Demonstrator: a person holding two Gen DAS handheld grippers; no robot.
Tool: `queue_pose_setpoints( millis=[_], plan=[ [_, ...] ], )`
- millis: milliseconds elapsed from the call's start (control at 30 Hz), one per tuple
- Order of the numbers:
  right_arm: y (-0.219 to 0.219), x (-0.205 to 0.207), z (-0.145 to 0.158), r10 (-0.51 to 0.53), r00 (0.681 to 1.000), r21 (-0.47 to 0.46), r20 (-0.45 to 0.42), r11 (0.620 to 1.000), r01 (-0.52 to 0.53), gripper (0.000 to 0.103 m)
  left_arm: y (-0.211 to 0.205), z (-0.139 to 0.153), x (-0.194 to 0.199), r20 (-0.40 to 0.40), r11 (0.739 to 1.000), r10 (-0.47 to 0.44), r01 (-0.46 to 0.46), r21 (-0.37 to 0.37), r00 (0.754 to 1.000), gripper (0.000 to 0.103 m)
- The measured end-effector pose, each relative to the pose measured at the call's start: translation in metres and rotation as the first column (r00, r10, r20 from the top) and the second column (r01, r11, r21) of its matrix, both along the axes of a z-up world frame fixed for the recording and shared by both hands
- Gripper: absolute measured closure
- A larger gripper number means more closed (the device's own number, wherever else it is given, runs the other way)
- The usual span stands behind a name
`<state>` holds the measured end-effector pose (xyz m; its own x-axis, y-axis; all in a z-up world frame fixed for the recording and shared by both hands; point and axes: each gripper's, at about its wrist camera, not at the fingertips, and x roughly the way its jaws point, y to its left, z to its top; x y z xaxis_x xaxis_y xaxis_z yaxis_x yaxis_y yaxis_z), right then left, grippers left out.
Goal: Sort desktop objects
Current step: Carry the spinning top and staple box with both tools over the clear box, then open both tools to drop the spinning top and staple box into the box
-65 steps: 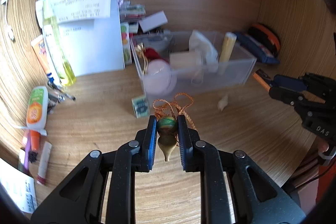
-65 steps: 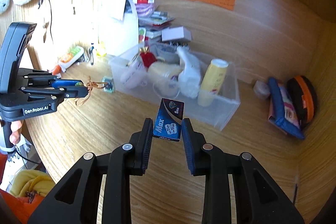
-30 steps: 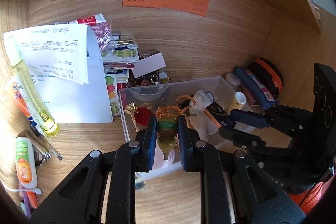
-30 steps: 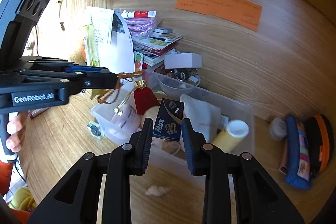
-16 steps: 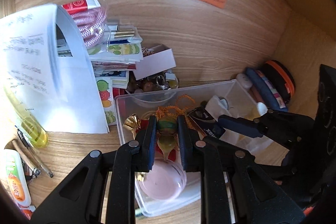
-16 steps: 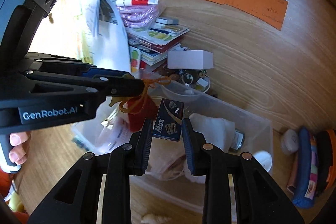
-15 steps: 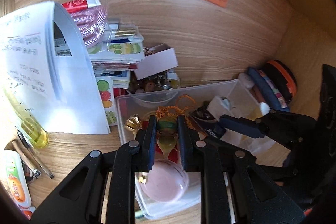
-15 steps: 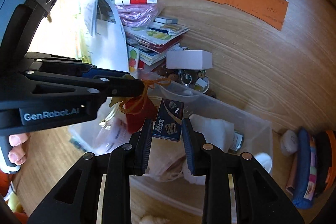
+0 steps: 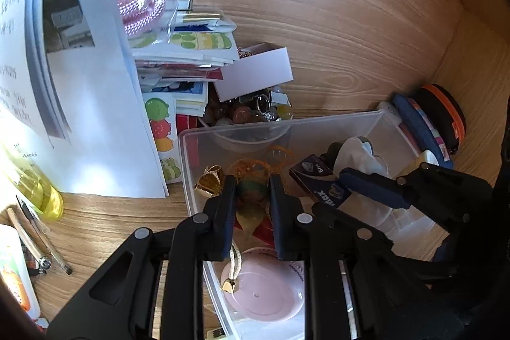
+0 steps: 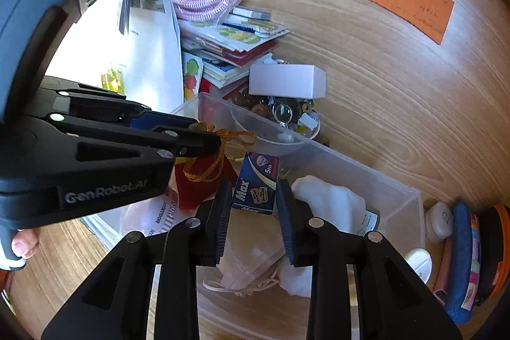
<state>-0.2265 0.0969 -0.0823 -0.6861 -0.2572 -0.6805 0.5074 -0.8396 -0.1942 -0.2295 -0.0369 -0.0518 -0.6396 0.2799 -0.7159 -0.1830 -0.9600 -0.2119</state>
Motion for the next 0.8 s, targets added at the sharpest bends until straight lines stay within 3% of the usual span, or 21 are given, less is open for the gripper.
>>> queue_pose_setpoints(
  millis=[267, 433, 567, 733, 800],
  plan=[
    [-0.012, 0.008, -0.005, -0.006, 0.996, 0.103, -0.089, 0.995, 0.015, 0.076, 0.003, 0.001, 0.002, -0.001, 1.000, -0.007, 0.007, 0.007, 1.000, 0.084],
    [-0.011, 0.012, 0.001, -0.005, 0.993, 0.110, -0.120, 0.994, 0.019, 0.064, 0.003, 0.007, 0.006, -0.022, 1.000, -0.001, 0.001, 0.004, 1.000, 0.071],
    [-0.012, 0.021, 0.009, 0.002, 0.989, 0.122, -0.151, 0.992, 0.017, 0.056, 0.001, 0.015, 0.010, -0.046, 1.000, 0.020, -0.020, 0.006, 0.999, 0.052],
    [-0.010, 0.035, 0.017, 0.001, 0.982, 0.134, -0.190, 0.991, 0.025, 0.048, 0.006, 0.025, 0.019, -0.074, 0.999, 0.023, -0.026, -0.029, 0.997, 0.045],
    [-0.008, 0.046, 0.020, 0.005, 0.977, 0.140, -0.211, 0.990, 0.026, 0.046, 0.008, 0.029, 0.024, -0.086, 0.999, 0.026, -0.030, -0.043, 0.996, 0.037]
  ],
)
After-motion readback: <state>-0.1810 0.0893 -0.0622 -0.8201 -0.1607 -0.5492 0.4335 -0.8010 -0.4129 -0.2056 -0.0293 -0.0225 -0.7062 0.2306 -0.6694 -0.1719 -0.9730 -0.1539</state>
